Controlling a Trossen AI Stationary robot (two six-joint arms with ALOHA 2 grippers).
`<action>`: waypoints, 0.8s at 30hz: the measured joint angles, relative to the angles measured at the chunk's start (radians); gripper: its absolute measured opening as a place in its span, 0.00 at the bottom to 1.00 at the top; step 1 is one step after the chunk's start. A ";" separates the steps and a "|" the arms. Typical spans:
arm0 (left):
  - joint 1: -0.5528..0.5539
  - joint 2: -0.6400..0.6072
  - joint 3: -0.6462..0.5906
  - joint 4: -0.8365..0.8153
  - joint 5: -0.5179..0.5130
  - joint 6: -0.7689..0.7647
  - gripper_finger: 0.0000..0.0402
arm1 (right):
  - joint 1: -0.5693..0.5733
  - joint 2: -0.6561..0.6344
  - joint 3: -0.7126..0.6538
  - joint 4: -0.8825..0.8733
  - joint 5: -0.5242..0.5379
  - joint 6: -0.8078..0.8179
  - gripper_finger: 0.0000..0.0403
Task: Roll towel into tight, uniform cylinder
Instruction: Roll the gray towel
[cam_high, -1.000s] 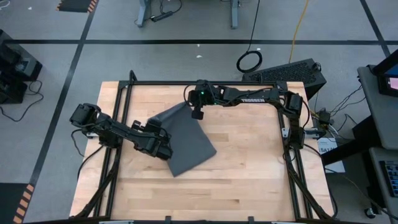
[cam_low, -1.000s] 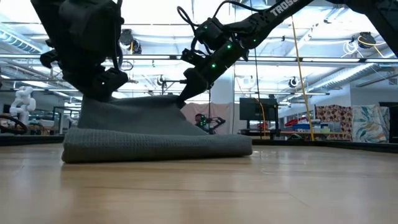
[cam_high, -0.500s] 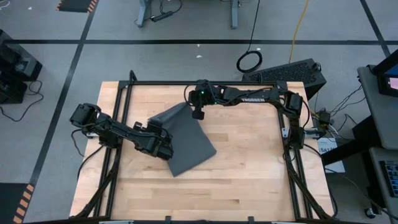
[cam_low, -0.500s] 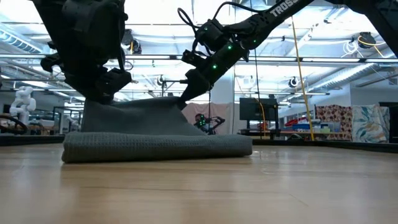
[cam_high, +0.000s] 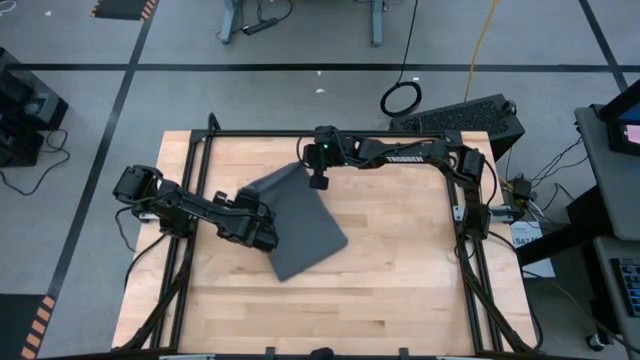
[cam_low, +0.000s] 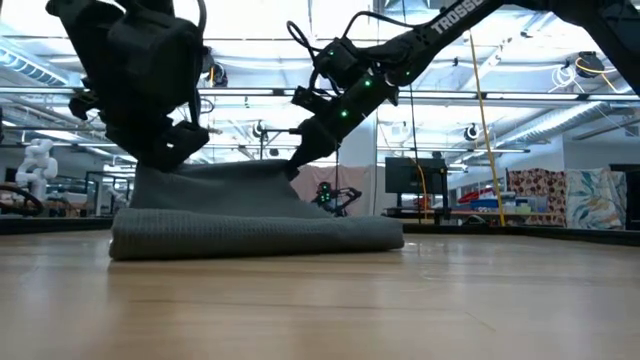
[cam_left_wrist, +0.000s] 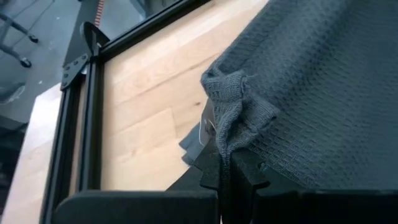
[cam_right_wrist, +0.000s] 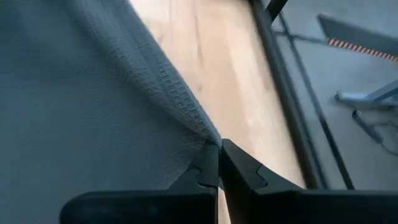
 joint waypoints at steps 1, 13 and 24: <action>0.006 0.000 -0.005 0.000 0.001 0.005 0.03 | 0.000 0.006 0.000 0.023 0.001 0.000 0.00; 0.040 0.000 -0.015 -0.003 -0.022 0.018 0.03 | -0.001 0.009 0.001 0.031 0.006 0.023 0.02; 0.086 0.000 -0.016 -0.007 -0.047 0.018 0.26 | -0.020 0.009 0.001 0.017 0.019 0.122 0.25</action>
